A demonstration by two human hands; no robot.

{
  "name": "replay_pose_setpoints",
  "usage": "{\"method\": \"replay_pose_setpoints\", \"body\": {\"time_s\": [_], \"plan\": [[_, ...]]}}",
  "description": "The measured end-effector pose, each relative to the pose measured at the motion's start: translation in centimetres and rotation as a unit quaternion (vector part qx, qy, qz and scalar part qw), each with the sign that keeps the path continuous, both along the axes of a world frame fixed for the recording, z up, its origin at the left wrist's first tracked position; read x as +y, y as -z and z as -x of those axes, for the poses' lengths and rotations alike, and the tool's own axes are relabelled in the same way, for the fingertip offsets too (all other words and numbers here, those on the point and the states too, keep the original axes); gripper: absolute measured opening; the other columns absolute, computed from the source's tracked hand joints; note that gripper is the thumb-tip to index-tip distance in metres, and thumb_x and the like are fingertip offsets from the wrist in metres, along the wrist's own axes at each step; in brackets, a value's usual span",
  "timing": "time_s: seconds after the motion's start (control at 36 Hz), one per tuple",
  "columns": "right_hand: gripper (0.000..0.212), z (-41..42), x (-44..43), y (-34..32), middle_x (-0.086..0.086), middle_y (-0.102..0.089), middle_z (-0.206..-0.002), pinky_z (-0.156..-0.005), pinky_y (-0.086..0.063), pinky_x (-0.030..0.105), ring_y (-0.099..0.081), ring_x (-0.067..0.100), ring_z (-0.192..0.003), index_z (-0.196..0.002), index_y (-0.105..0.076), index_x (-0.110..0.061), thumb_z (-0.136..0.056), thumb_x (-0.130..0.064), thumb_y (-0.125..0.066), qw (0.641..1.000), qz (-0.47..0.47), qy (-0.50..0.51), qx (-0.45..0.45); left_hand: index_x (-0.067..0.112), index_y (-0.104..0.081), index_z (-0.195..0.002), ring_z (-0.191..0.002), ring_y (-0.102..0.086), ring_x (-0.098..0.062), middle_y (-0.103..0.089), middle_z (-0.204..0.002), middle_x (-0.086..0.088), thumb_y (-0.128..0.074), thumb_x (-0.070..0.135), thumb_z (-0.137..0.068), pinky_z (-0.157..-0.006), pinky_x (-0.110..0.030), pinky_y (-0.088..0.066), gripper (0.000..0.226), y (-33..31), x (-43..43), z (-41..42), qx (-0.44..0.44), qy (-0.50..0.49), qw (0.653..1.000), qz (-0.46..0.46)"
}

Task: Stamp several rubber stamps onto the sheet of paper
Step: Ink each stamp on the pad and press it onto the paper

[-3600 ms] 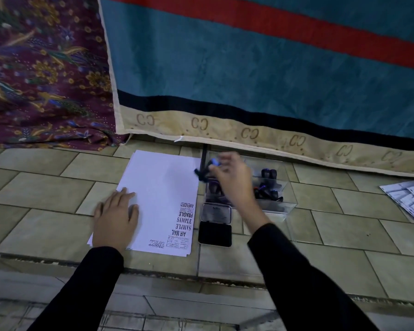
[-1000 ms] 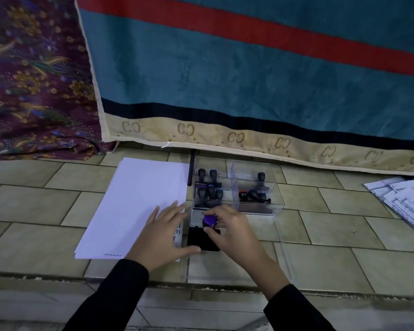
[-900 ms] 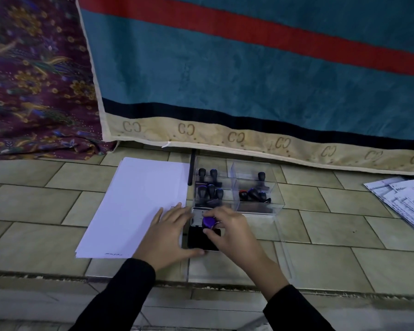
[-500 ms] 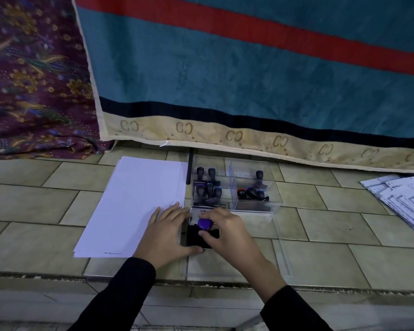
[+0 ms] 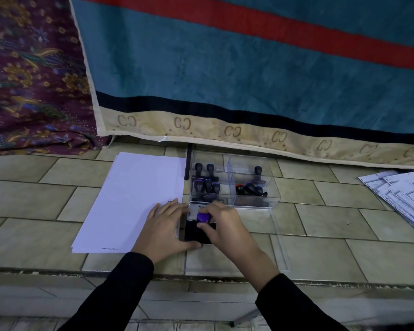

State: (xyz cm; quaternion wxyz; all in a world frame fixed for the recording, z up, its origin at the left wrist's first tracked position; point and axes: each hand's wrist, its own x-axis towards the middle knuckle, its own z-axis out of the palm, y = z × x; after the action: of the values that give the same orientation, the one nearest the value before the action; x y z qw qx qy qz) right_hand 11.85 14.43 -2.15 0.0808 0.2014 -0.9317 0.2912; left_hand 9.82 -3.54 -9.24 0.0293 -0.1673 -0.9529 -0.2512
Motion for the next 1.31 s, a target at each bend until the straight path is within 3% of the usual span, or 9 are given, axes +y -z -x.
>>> {"method": "replay_pose_setpoints", "body": {"time_s": [0.28, 0.39, 0.47, 0.53, 0.61, 0.72, 0.81, 0.97, 1.31], "plan": [[0.021, 0.0, -0.1, 0.2, 0.007, -0.064, -0.100, -0.077, -0.047, 0.025, -0.059, 0.020, -0.090, -0.100, -0.062, -0.007, -0.081, -0.012, -0.068, 1.000, -0.020, -0.006, -0.004, 0.037, -0.040, -0.135, -0.144, -0.013, -0.002, -0.033, -0.149, 0.021, -0.049, 0.091, -0.055, -0.120, -0.036, -0.003, 0.097, -0.3, -0.1, -0.1, -0.005, 0.010, 1.000, 0.018], [0.018, -0.8, 0.3, 0.9, 0.006, -0.064, -0.098, -0.079, -0.052, 0.031, -0.060, 0.019, -0.090, -0.096, -0.061, -0.008, -0.080, -0.012, -0.069, 1.000, -0.001, -0.019, 0.002, 0.042, -0.035, -0.139, -0.142, -0.005, 0.007, -0.027, -0.150, 0.027, -0.051, 0.087, -0.060, -0.120, -0.038, -0.001, 0.092, -1.0, -1.3, -0.1, -0.008, 0.026, 0.999, -0.042], [0.020, -0.6, 0.6, 0.9, 0.004, -0.064, -0.100, -0.082, -0.053, 0.034, -0.060, 0.018, -0.091, -0.100, -0.061, -0.010, -0.082, -0.015, -0.068, 1.000, 0.006, -0.010, -0.007, 0.040, -0.041, -0.136, -0.144, -0.013, 0.002, -0.030, -0.149, 0.023, -0.059, 0.066, -0.077, -0.120, -0.040, -0.005, 0.066, -1.4, -3.9, 0.2, 0.018, -0.045, 0.993, -0.111], [0.021, -0.2, 0.3, 0.5, 0.006, -0.064, -0.098, -0.081, -0.054, 0.036, -0.061, 0.019, -0.087, -0.101, -0.063, -0.010, -0.082, -0.015, -0.069, 0.999, 0.022, -0.008, -0.027, 0.030, -0.049, -0.133, -0.144, -0.022, -0.008, -0.039, -0.149, 0.011, -0.061, 0.041, -0.088, -0.119, -0.045, -0.012, 0.047, -1.6, -6.0, 0.6, 0.047, -0.122, 0.983, -0.128], [0.026, 0.7, -1.0, -0.4, 0.004, -0.066, -0.100, -0.082, -0.056, 0.031, -0.065, 0.015, -0.086, -0.103, -0.065, -0.013, -0.078, -0.017, -0.073, 0.995, 0.095, 0.002, -0.026, 0.016, -0.053, -0.132, -0.144, -0.028, -0.024, -0.044, -0.148, -0.005, -0.057, 0.022, -0.093, -0.116, -0.053, -0.019, 0.039, -1.3, -8.5, 1.2, 0.059, -0.223, 0.971, -0.067], [0.030, 1.4, -4.3, -0.8, 0.003, -0.066, -0.104, -0.082, -0.056, 0.024, -0.066, 0.009, -0.083, -0.108, -0.064, -0.014, -0.079, -0.017, -0.073, 0.990, 0.133, -0.044, -0.031, 0.017, -0.047, -0.138, -0.146, -0.020, -0.022, -0.032, -0.155, -0.003, -0.047, 0.026, -0.097, -0.117, -0.052, -0.006, 0.042, -0.4, -9.4, 1.2, 0.012, -0.280, 0.960, 0.002], [0.031, 1.9, -6.7, -0.5, 0.007, -0.065, -0.105, -0.085, -0.056, 0.030, -0.064, 0.015, -0.088, -0.111, -0.062, -0.013, -0.082, -0.018, -0.071, 0.990, 0.101, -0.083, -0.052, 0.017, -0.046, -0.138, -0.147, -0.018, -0.020, -0.031, -0.156, -0.004, -0.044, 0.028, -0.098, -0.117, -0.050, -0.006, 0.042, 0.1, -9.4, 1.1, 0.002, -0.285, 0.958, 0.029], [0.029, 2.1, -9.2, 0.7, 0.010, -0.063, -0.106, -0.082, -0.055, 0.040, -0.063, 0.023, -0.088, -0.112, -0.060, -0.010, -0.084, -0.019, -0.067, 0.989, 0.071, -0.103, -0.084, 0.017, -0.047, -0.137, -0.145, -0.022, -0.020, -0.034, -0.154, -0.004, -0.045, 0.028, -0.097, -0.117, -0.047, -0.010, 0.041, 0.4, -9.5, 1.1, 0.004, -0.285, 0.958, 0.016], [0.030, 2.0, -9.7, 1.2, 0.010, -0.062, -0.108, -0.083, -0.054, 0.040, -0.062, 0.024, -0.091, -0.114, -0.060, -0.010, -0.085, -0.017, -0.066, 0.988, 0.052, -0.112, -0.097, 0.018, -0.048, -0.135, -0.145, -0.022, -0.019, -0.035, -0.154, -0.004, -0.045, 0.027, -0.096, -0.118, -0.047, -0.010, 0.041, 0.8, -9.6, 1.2, 0.009, -0.287, 0.958, 0.000]]}}
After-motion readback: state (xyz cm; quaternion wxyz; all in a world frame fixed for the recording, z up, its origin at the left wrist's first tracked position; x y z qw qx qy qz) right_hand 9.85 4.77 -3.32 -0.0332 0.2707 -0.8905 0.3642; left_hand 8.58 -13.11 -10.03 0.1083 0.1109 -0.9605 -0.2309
